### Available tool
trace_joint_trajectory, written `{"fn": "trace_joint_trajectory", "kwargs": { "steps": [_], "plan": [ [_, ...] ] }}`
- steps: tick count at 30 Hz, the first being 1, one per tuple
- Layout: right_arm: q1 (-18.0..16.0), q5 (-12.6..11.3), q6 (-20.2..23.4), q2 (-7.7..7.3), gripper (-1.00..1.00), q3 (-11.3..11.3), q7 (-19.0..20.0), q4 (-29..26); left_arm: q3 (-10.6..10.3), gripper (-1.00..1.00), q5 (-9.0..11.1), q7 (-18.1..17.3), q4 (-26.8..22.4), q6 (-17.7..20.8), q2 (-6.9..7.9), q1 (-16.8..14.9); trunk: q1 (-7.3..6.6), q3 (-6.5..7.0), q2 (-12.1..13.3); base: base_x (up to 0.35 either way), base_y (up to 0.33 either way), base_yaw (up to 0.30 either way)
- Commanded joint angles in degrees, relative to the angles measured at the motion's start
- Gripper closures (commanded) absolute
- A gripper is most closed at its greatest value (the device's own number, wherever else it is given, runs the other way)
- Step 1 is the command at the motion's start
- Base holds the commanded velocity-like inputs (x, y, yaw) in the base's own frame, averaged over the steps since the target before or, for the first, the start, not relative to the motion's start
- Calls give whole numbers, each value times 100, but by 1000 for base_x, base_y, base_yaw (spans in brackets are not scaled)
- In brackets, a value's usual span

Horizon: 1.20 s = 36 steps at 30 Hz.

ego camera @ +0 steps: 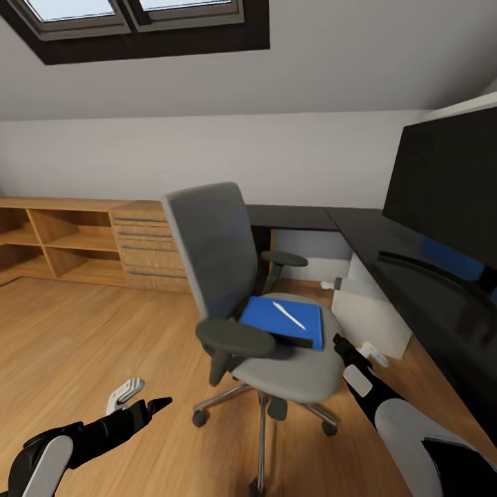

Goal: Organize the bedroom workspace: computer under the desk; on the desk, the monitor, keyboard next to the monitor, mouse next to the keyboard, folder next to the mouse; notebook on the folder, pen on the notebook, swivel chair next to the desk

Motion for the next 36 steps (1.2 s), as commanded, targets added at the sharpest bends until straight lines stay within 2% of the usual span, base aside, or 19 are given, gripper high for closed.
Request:
{"fn": "trace_joint_trajectory", "kwargs": {
  "steps": [1,3,8,16,31,36],
  "plan": [
    [-3,-103,-17,-1,-100,24,-8,2,7,-100,-15,-26,-2,28,-1,-4,1,-6,-2,235,0,0],
    [-3,-243,-7,2,-100,25,-8,46,11,-100,-18,-25,-2,28,1,-4,1,-6,-2,277,0,0],
    [-3,-363,3,22,-100,25,-8,208,16,-100,-22,-24,7,28,8,-4,1,-6,-2,154,0,0],
    [-3,-375,-13,96,-100,25,27,253,21,-100,-22,-28,25,28,8,-4,1,-6,-2,5,0,13],
    [-3,-375,-13,96,-100,25,27,240,29,-100,-14,-33,25,30,17,-4,1,-6,-2,0,0,256],
    [-3,-375,-14,89,-100,25,27,227,14,-100,-14,-25,25,28,14,-4,1,-6,-2,0,0,102]
  ]
}}
